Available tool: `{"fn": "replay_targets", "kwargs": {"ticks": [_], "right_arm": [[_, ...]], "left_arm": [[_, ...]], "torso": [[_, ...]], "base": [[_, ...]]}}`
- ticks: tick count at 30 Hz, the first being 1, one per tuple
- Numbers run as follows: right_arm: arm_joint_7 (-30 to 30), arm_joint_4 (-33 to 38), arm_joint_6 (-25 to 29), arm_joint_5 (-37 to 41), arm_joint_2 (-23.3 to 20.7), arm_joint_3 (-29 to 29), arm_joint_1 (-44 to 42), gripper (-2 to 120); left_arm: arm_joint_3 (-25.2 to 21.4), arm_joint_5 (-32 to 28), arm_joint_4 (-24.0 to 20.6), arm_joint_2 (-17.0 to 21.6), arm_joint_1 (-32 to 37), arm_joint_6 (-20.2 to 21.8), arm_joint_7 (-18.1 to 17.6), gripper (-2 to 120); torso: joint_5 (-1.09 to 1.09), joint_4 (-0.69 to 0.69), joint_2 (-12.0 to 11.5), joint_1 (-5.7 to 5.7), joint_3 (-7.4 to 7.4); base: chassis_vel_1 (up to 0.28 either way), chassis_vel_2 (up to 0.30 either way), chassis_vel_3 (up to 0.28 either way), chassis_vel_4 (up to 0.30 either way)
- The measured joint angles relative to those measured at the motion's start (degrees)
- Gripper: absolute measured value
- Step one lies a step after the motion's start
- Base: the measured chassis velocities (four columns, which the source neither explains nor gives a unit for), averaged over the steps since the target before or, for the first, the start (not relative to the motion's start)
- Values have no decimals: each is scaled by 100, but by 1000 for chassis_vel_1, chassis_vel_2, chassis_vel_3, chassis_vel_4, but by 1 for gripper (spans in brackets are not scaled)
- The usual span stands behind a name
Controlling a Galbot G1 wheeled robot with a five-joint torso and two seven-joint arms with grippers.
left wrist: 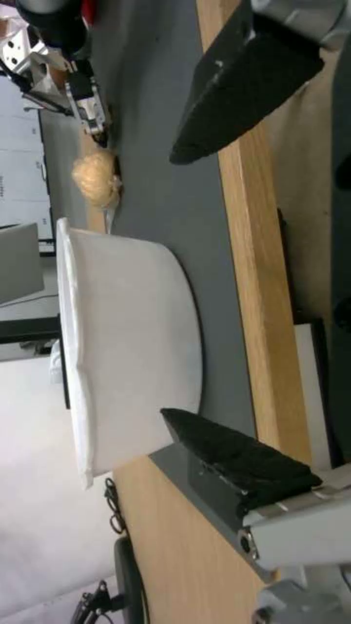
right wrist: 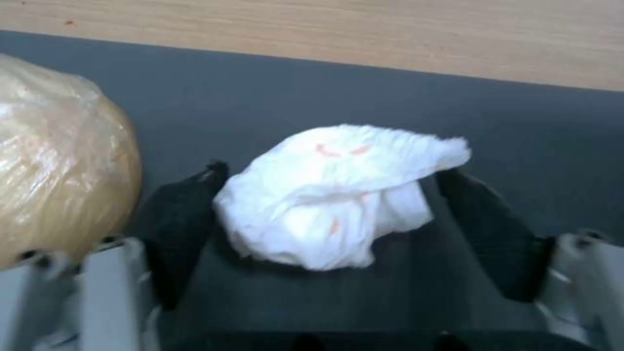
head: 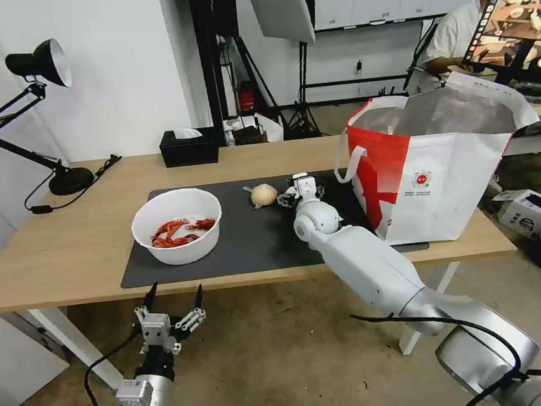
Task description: Pick up the trash from the table and place it into the takeout bag.
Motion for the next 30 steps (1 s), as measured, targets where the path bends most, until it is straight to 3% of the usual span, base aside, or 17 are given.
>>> {"fn": "replay_targets", "kwargs": {"ticks": [10, 17, 18, 22, 30], "right_arm": [[-5, 42, 47, -2, -24, 6, -57, 41], [-7, 53, 68, -9, -45, 12, -66, 22], [-8, 73, 73, -11, -60, 12, -71, 14], [-6, 118, 76, -13, -98, 9, -81, 0], [39, 397, 186, -96, -287, -10, -196, 0]], "left_arm": [[81, 22, 16, -18, -2, -3, 0, 100], [114, 34, 45, -27, -5, -8, 0, 100], [123, 35, 50, -27, -14, -9, 0, 100], [146, 35, 66, -26, -37, -10, 0, 100], [172, 37, 65, -21, -36, -10, 0, 100]], "torso": [[0, 0, 0, 0, 0], [0, 0, 0, 0, 0], [0, 0, 0, 0, 0], [0, 0, 0, 0, 0], [0, 0, 0, 0, 0]], "base": [[0, 0, 0, 0], [0, 0, 0, 0], [0, 0, 0, 0], [0, 0, 0, 0], [0, 0, 0, 0]]}}
